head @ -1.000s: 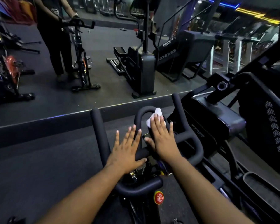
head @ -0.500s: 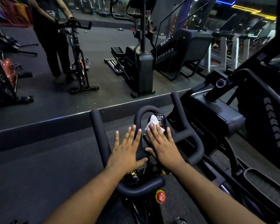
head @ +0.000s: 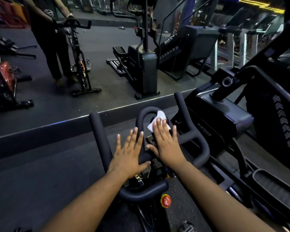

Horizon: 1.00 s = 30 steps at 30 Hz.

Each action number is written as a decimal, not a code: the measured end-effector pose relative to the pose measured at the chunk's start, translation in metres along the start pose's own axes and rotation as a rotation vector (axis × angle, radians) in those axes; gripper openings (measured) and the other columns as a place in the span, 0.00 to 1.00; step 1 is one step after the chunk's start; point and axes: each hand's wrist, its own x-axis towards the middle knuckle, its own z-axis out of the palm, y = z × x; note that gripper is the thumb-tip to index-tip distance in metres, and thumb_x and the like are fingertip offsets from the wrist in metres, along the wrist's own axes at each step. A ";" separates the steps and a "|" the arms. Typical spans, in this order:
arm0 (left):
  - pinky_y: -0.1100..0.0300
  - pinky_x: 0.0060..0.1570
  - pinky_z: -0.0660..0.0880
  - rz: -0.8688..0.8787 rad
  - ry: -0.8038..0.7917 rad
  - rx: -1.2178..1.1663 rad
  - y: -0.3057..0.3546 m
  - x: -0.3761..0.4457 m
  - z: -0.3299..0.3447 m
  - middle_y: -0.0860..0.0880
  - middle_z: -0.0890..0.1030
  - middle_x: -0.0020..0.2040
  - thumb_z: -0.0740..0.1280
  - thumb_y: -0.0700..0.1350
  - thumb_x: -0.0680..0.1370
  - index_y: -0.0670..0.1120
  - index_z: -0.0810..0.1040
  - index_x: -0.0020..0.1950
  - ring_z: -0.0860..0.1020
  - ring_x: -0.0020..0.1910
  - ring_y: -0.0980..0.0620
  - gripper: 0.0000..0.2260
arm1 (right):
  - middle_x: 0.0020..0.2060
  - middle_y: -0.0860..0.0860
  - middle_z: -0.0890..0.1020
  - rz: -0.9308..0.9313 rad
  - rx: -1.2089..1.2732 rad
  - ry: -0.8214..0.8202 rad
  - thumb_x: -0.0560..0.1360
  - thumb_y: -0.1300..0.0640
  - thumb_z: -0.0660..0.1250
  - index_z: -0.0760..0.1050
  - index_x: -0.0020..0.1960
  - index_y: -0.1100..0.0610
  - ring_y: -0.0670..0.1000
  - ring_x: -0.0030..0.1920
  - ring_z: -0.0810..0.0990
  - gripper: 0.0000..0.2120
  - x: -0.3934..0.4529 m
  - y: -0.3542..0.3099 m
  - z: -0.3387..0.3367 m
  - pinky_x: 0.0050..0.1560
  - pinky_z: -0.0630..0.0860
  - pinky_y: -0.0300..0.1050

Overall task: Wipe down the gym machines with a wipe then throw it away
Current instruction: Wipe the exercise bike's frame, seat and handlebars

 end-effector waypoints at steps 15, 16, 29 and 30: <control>0.34 0.75 0.32 -0.005 -0.024 0.010 0.002 -0.001 -0.002 0.46 0.21 0.77 0.53 0.74 0.76 0.49 0.21 0.76 0.27 0.78 0.48 0.51 | 0.83 0.49 0.48 0.177 0.373 -0.023 0.73 0.26 0.59 0.42 0.83 0.54 0.48 0.82 0.45 0.52 0.026 0.023 -0.018 0.77 0.52 0.67; 0.33 0.75 0.32 -0.007 -0.017 0.015 0.002 -0.001 -0.002 0.46 0.21 0.77 0.53 0.74 0.76 0.49 0.21 0.77 0.27 0.78 0.47 0.51 | 0.83 0.49 0.48 0.210 0.482 0.005 0.74 0.27 0.61 0.42 0.83 0.54 0.47 0.82 0.45 0.51 0.018 0.021 -0.014 0.78 0.54 0.66; 0.33 0.75 0.32 -0.017 -0.044 0.022 0.003 -0.001 -0.005 0.46 0.19 0.75 0.52 0.75 0.76 0.48 0.19 0.75 0.25 0.77 0.47 0.51 | 0.62 0.42 0.81 0.459 0.789 0.123 0.79 0.60 0.71 0.72 0.74 0.47 0.44 0.65 0.79 0.25 -0.028 0.022 -0.013 0.63 0.73 0.37; 0.33 0.75 0.32 -0.022 -0.047 0.019 0.003 -0.001 -0.005 0.47 0.19 0.75 0.52 0.75 0.76 0.47 0.18 0.74 0.25 0.77 0.48 0.51 | 0.58 0.39 0.83 0.464 0.803 0.139 0.78 0.62 0.70 0.76 0.70 0.45 0.44 0.62 0.81 0.23 -0.031 0.022 -0.017 0.62 0.75 0.37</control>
